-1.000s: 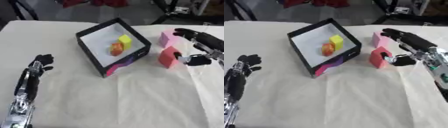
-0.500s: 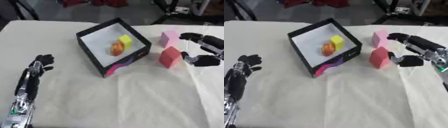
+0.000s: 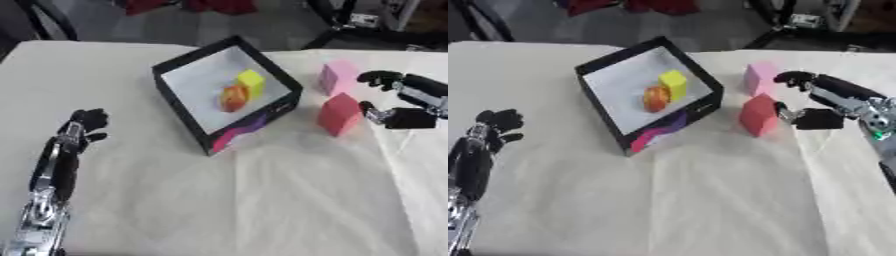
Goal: Pick up objects on the table and place them in the box.
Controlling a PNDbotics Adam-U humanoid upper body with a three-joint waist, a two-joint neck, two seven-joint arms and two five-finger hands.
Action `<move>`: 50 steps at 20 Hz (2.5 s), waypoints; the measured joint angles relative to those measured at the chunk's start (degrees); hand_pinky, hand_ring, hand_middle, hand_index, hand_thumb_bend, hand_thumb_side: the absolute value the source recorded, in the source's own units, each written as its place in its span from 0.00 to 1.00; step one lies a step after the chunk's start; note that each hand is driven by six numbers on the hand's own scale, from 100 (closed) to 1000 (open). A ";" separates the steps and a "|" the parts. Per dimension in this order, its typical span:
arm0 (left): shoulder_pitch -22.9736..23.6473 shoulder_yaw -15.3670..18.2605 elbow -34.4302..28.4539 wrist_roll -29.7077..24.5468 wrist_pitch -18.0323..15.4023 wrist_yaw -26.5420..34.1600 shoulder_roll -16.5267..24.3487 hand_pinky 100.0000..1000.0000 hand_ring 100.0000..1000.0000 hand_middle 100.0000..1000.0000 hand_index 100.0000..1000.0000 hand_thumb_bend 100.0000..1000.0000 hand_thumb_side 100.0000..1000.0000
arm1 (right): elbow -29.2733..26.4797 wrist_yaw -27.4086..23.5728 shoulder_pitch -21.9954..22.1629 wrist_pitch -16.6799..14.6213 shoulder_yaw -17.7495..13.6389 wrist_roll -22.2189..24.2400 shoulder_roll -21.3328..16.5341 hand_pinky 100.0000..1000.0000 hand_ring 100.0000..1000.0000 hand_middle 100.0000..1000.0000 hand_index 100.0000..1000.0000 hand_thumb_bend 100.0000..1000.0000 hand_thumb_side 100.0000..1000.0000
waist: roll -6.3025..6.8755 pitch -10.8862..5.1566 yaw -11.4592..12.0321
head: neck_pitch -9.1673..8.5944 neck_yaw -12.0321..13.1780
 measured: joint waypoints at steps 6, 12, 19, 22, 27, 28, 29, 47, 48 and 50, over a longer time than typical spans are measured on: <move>0.01 0.00 0.00 0.00 0.00 0.00 0.00 0.76 0.78 0.71 0.80 0.04 1.00 | 0.49 -0.29 -1.13 0.36 0.44 -0.12 1.61 0.87 0.91 0.97 1.00 0.00 0.73 | 0.00 0.00 0.03 | 0.00 -0.24; 0.02 -0.01 0.00 -0.02 0.00 0.00 0.00 0.76 0.78 0.71 0.80 0.04 1.00 | 0.49 -0.98 -2.26 0.53 1.38 0.30 2.53 0.86 0.91 0.96 1.00 0.00 0.75 | 0.00 0.00 0.07 | 0.00 -0.44; 0.05 -0.01 0.00 -0.07 0.05 0.00 -0.01 0.76 0.78 0.71 0.80 0.04 1.00 | 0.98 0.55 -3.33 1.06 2.57 1.36 3.15 0.87 0.92 0.98 1.00 0.00 0.78 | 0.00 0.00 0.11 | 0.00 -0.52; 0.05 -0.01 0.00 -0.08 0.06 0.00 -0.01 0.76 0.78 0.71 0.80 0.04 1.00 | 1.65 2.64 -3.61 1.13 3.20 1.90 3.42 0.88 0.93 0.98 1.00 0.00 0.79 | 0.00 0.00 0.15 | 0.00 -0.53; 0.07 -0.01 0.00 -0.09 0.06 0.00 -0.01 0.76 0.78 0.71 0.80 0.04 1.00 | 2.79 6.81 -3.94 0.92 3.94 2.61 3.78 0.92 0.97 1.00 1.00 0.04 0.78 | 0.00 0.00 0.15 | 0.00 -0.61; 0.07 -0.01 0.00 -0.10 0.06 0.00 -0.01 0.76 0.78 0.71 0.80 0.04 1.00 | 2.98 7.69 -3.97 0.89 4.06 2.63 3.89 0.92 0.97 1.00 1.00 0.04 0.79 | 0.00 0.00 0.15 | 0.00 -0.63; 0.07 -0.02 0.00 -0.10 0.05 0.00 -0.01 0.76 0.78 0.71 0.80 0.04 1.00 | 3.06 8.58 -4.02 0.88 4.25 2.63 4.01 0.93 0.98 1.00 1.00 0.05 0.79 | 0.00 0.00 0.15 | 0.00 -0.65; 0.08 -0.02 0.00 -0.18 0.01 0.00 -0.01 0.76 0.78 0.70 0.80 0.04 1.00 | 7.04 23.89 -4.94 0.79 5.27 -0.60 6.33 0.95 1.00 1.00 1.00 0.15 0.76 | 0.00 0.00 0.23 | 0.00 -0.96; 0.08 -0.02 0.00 -0.18 0.01 0.00 -0.01 0.76 0.78 0.70 0.80 0.04 1.00 | 7.37 24.50 -4.96 1.00 5.21 -1.01 6.53 0.95 1.00 1.00 1.00 0.15 0.76 | 0.00 0.00 0.24 | 0.00 -0.97; 0.08 -0.02 0.00 -0.18 0.01 0.00 -0.02 0.76 0.78 0.70 0.80 0.04 1.00 | 7.99 25.55 -5.12 1.59 4.93 -1.79 6.76 0.93 0.99 1.00 1.00 0.15 0.74 | 0.00 0.00 0.27 | 0.00 -0.97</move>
